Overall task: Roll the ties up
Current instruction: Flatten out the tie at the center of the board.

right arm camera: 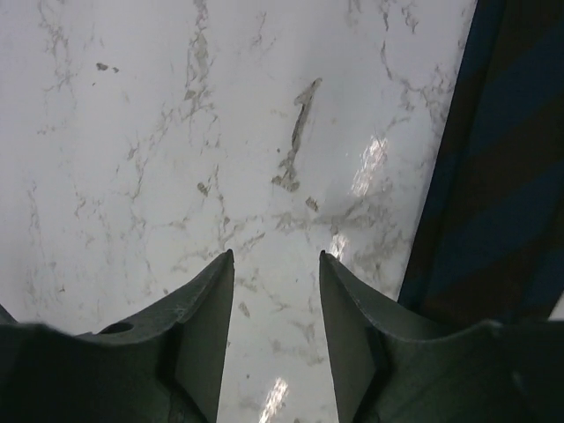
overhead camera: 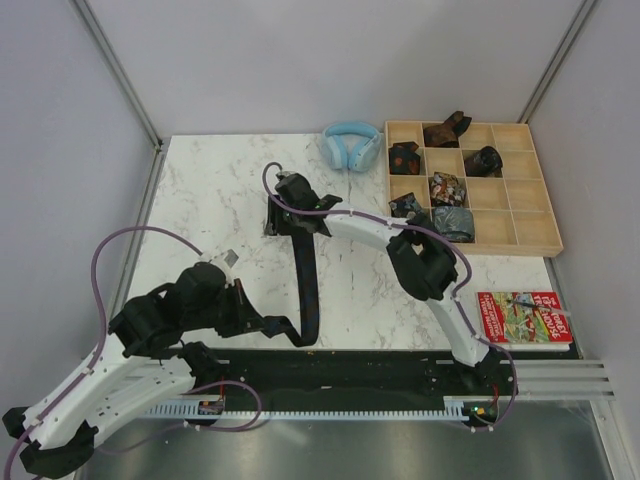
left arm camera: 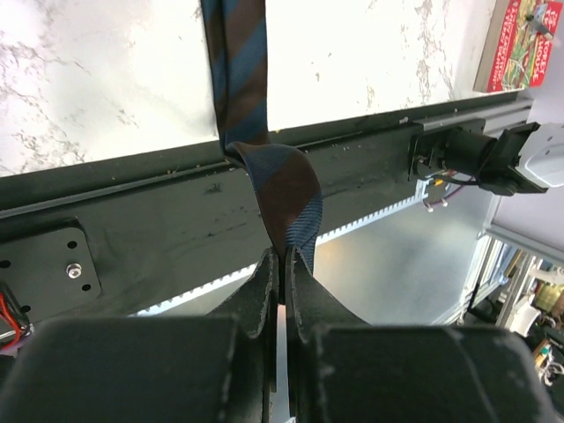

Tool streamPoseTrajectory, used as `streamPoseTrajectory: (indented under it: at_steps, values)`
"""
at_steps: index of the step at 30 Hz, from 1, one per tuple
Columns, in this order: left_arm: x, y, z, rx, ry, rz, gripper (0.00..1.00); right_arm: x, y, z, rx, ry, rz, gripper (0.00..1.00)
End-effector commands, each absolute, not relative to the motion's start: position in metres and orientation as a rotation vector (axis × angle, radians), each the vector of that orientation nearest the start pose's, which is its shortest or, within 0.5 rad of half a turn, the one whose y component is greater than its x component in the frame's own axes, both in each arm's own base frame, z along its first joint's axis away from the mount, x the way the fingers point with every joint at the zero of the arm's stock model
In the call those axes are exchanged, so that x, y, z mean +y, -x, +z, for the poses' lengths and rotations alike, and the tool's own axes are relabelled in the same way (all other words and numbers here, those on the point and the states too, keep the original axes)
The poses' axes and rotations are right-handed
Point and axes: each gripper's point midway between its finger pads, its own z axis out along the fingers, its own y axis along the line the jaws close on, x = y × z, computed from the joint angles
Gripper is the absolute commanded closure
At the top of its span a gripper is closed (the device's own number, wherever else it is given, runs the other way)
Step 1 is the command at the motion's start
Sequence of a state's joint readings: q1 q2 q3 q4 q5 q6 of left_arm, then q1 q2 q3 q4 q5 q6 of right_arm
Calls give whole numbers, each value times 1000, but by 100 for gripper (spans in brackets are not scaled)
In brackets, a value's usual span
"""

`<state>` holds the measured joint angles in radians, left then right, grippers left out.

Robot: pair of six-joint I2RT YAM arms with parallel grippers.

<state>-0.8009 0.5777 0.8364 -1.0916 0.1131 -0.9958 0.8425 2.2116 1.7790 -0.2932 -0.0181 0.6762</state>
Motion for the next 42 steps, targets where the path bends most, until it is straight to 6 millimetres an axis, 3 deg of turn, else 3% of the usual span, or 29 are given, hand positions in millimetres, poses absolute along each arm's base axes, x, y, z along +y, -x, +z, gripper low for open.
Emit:
streamPoseTrajectory:
  at_steps: [1, 6, 14, 20, 28, 31, 37, 38, 40, 41, 42]
  values:
    - [-155, -88, 181, 2588, 256, -843, 98, 479, -400, 66, 2431, 203, 857, 52]
    - [-154, -91, 174, 2601, 258, -796, 98, 454, -430, 32, 2473, 115, 804, 61]
    - [-140, -114, 165, 2587, 175, -567, 98, 367, -464, 0, 2521, -17, 640, 64]
    - [-132, -133, 171, 2541, 99, -425, 98, 312, -476, -6, 2535, -116, 565, 64]
    - [-130, -145, 186, 2492, -42, -377, 98, 243, -493, 11, 2481, -275, 411, 64]
    - [-126, -140, 187, 2521, -79, -359, 98, 249, -497, 28, 2458, -248, 454, 64]
    - [-118, -113, 187, 2631, -146, -365, 98, 289, -487, 83, 2407, -157, 682, 62]
    - [-119, -108, 187, 2645, -164, -388, 98, 296, -482, 100, 2387, -136, 728, 62]
    - [-122, -93, 184, 2686, -225, -455, 98, 313, -467, 113, 2383, -117, 784, 61]
    - [-122, -88, 182, 2706, -240, -467, 98, 319, -459, 133, 2358, -106, 819, 61]
    - [-122, -83, 179, 2733, -249, -471, 98, 331, -441, 130, 2380, -79, 841, 61]
